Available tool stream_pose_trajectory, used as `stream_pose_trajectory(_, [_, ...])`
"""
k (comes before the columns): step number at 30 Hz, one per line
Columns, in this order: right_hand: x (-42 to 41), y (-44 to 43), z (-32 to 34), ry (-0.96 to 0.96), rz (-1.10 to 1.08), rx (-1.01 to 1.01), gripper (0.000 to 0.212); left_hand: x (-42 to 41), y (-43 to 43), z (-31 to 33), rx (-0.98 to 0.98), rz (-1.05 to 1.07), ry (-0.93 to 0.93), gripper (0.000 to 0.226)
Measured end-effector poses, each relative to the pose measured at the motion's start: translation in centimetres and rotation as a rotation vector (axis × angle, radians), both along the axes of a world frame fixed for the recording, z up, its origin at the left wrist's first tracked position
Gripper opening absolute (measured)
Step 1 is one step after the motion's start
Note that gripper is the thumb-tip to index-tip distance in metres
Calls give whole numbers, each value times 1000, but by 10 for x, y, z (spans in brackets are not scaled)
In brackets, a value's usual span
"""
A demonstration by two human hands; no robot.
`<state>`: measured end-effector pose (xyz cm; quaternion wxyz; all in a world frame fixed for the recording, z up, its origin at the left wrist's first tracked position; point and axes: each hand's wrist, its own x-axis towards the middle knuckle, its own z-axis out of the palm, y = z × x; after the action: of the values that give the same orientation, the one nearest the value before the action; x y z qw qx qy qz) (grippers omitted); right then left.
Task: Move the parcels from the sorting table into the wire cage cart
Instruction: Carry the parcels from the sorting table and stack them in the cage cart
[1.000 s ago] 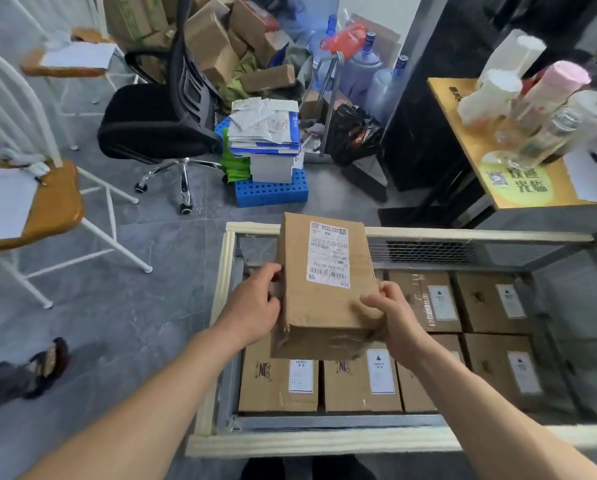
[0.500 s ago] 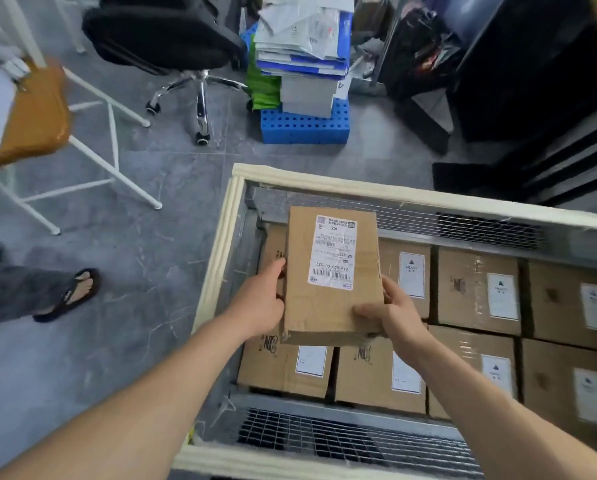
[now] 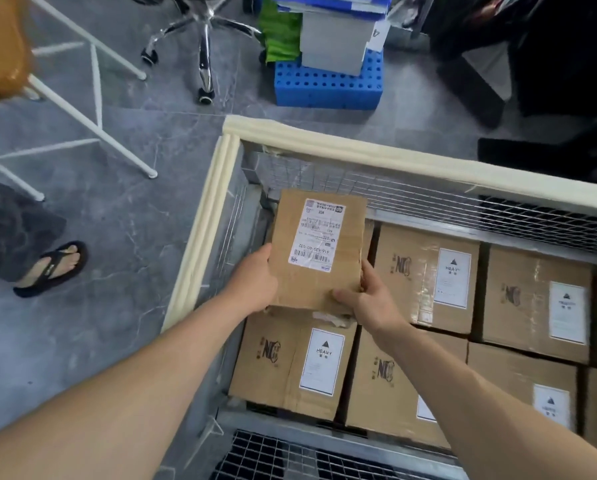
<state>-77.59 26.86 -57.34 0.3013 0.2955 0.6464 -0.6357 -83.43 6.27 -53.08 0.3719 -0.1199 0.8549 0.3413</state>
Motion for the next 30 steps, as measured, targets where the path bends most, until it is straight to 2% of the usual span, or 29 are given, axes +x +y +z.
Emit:
stream_pose_trajectory(2, [-4, -7, -11, -17, 28, 27, 67, 0, -2, -9, -8, 27, -27, 58])
stream_pose_trajectory(10, [-21, -26, -9, -6, 125, 127, 76, 7, -6, -14, -57, 15, 20, 49])
stream_pose_trajectory(15, [-17, -22, 11, -32, 120, 207, 75, 9, -6, 13, -112, -111, 26, 64])
stream_pose_trajectory(21, [6, -11, 74, 3, 257, 434, 76, 19, -4, 64, -217, -405, 135, 69])
stream_pose_trajectory(25, [24, -2, 140, 94, 346, 644, 61, 24, 6, 121, -313, -599, 225, 73])
stream_pose_trajectory(28, [42, 8, 189, 136, 390, 789, 73, 30, 17, 170, -299, -689, 289, 73])
stream_pose_trajectory(30, [56, 16, 221, 176, 374, 871, 72, 36, 26, 202, -286, -745, 358, 71])
